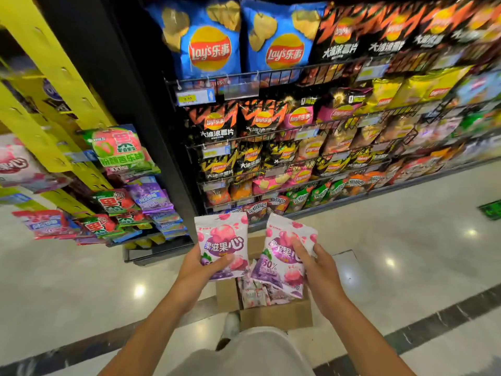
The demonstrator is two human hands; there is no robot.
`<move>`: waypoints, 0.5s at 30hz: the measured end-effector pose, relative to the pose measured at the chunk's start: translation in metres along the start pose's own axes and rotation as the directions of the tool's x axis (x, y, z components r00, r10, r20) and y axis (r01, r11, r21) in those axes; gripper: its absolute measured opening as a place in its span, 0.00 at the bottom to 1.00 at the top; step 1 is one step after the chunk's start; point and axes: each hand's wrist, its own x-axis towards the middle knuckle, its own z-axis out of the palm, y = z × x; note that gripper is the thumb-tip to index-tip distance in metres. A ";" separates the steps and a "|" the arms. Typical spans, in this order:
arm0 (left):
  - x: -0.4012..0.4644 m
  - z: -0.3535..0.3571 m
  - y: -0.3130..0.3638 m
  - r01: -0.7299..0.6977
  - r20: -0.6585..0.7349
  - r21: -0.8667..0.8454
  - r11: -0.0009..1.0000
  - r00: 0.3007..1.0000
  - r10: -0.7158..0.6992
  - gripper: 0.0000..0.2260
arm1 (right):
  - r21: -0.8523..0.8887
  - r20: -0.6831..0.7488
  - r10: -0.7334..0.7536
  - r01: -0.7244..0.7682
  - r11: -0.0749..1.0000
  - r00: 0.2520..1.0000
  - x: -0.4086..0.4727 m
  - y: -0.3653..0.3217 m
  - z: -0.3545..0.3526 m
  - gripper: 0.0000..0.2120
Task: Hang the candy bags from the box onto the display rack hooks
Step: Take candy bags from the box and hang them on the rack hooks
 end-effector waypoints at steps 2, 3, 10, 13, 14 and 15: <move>-0.016 -0.002 0.005 -0.038 -0.026 0.002 0.999 0.999 0.038 0.25 | 0.012 0.049 -0.009 0.009 1.000 0.999 -0.014 -0.003 0.000 0.20; -0.026 -0.002 0.006 -0.055 -0.043 0.007 0.998 0.998 0.055 0.24 | 0.023 0.079 -0.017 0.015 1.000 0.997 -0.020 -0.003 -0.001 0.21; -0.104 -0.042 0.009 -0.110 -0.200 0.024 0.994 0.973 0.113 0.22 | -0.062 0.193 -0.126 0.140 0.988 0.973 -0.066 0.001 0.028 0.22; -0.136 -0.074 0.010 -0.127 -0.241 0.006 0.992 0.963 0.124 0.18 | -0.057 0.214 -0.145 0.160 0.985 0.966 -0.089 0.000 0.058 0.16; -0.144 -0.085 0.009 -0.138 -0.253 -0.003 0.990 0.958 0.133 0.16 | -0.065 0.227 -0.156 0.175 0.983 0.961 -0.096 -0.001 0.068 0.15; -0.151 -0.097 0.009 -0.146 -0.264 -0.004 0.989 0.954 0.140 0.16 | -0.073 0.243 -0.173 0.196 0.978 0.954 -0.105 -0.002 0.077 0.13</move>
